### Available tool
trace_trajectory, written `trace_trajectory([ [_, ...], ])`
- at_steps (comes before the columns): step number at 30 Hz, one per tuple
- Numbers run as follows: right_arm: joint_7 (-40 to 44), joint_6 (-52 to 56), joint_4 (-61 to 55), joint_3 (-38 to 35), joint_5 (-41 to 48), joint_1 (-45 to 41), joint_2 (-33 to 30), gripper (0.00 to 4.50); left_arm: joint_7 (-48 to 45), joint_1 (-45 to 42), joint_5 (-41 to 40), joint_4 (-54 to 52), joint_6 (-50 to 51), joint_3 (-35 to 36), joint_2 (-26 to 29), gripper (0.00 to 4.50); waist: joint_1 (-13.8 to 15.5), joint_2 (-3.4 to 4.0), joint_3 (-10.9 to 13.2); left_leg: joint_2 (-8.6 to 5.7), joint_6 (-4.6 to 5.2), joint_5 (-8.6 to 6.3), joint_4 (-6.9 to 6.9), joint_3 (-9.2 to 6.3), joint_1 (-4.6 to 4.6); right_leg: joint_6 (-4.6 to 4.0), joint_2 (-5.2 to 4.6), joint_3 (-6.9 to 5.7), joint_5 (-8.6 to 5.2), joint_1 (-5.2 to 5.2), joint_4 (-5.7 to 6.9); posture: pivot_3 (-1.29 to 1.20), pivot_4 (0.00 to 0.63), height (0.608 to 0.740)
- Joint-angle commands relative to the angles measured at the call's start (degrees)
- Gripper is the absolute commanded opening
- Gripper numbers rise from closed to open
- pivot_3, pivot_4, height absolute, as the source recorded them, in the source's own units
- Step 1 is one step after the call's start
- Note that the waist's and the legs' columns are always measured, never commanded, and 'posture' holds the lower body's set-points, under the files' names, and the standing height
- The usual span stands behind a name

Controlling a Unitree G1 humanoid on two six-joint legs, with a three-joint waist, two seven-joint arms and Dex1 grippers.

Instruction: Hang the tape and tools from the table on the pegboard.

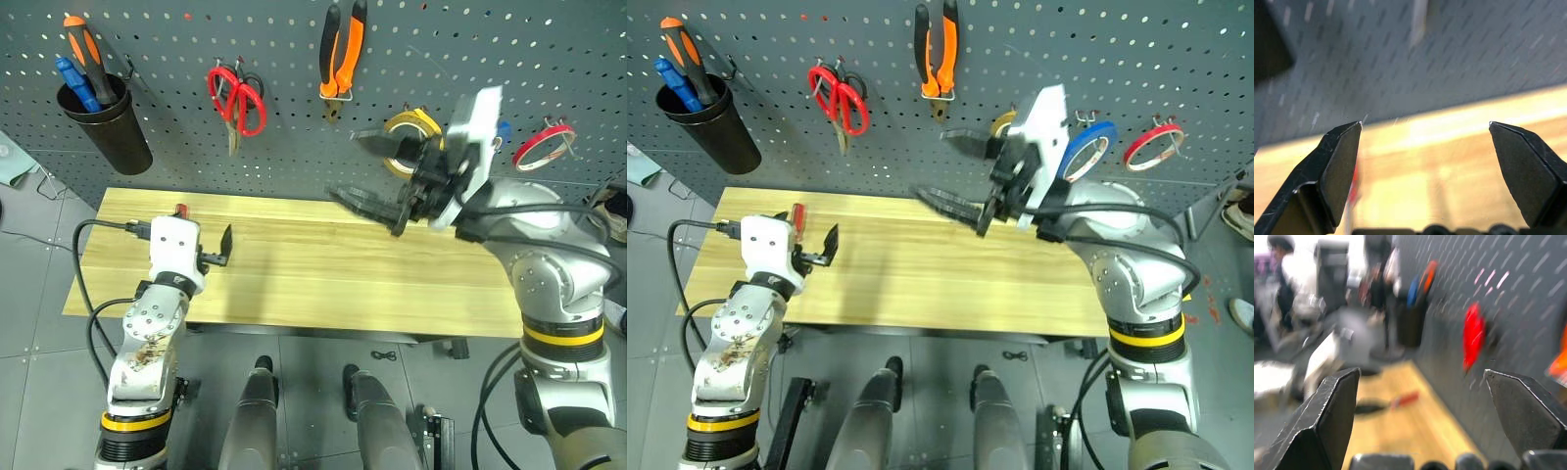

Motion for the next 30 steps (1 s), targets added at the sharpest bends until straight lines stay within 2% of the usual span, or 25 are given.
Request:
trace_trajectory([
  [1, 0.2, 1.2, -3.1, 1.7, 0.0, -0.3, 0.7, 4.5, -1.5, -3.3, -0.8, 7.8, 0.4, 3.4, 3.4, 4.45, -0.1, 0.0, 0.0, 0.01, 0.01, 0.01, 0.0, 0.0, 0.0, 0.0, 0.0, -0.01, 0.0, 0.0, 0.0, 0.11, 0.343, 0.74],
  [8, -2.3, 2.8, -0.2, 7.1, -4.0, -4.0, 5.8, 4.5, -5.5, -17.4, -1.1, 34.3, 0.4, 3.9, 10.6, 4.45, -0.1, 0.0, 0.0, 0.1, 0.09, 0.07, 0.0, 0.0, -0.03, 0.23, 0.04, -0.14, -0.14, -0.01, 0.04, 0.1, 0.379, 0.74],
  [18, -0.8, 6.4, 0.9, 5.9, -3.8, -7.5, 4.1, 4.5, -8.3, -32.5, 1.2, 62.2, -7.8, -0.3, 11.3, 4.45, 0.0, 0.01, 0.1, 0.11, 0.1, 0.07, 0.0, -0.01, -0.27, 0.02, 0.0, -0.27, -0.03, -0.09, 0.04, 0.08, 0.433, 0.74],
  [25, 0.0, 8.3, 1.4, 5.5, -3.5, -8.8, 3.5, 4.5, -7.0, -39.2, 3.4, 74.8, -14.6, -2.4, 10.7, 4.45, -0.5, 0.04, 0.4, 0.13, 0.1, 0.07, -0.01, 0.0, -0.27, 0.13, 0.01, -0.28, -0.12, -0.1, 0.06, 0.08, 0.461, 0.74],
  [30, 0.2, 10.2, 1.0, 4.5, -2.8, -9.4, 2.8, 4.5, -4.5, -41.4, 3.8, 78.2, -15.3, -2.4, 10.2, 4.45, -0.6, 0.03, 0.8, 0.13, 0.1, 0.07, -0.02, 0.0, -0.29, 0.21, 0.01, -0.27, -0.18, -0.12, 0.08, 0.08, 0.48, 0.74],
])
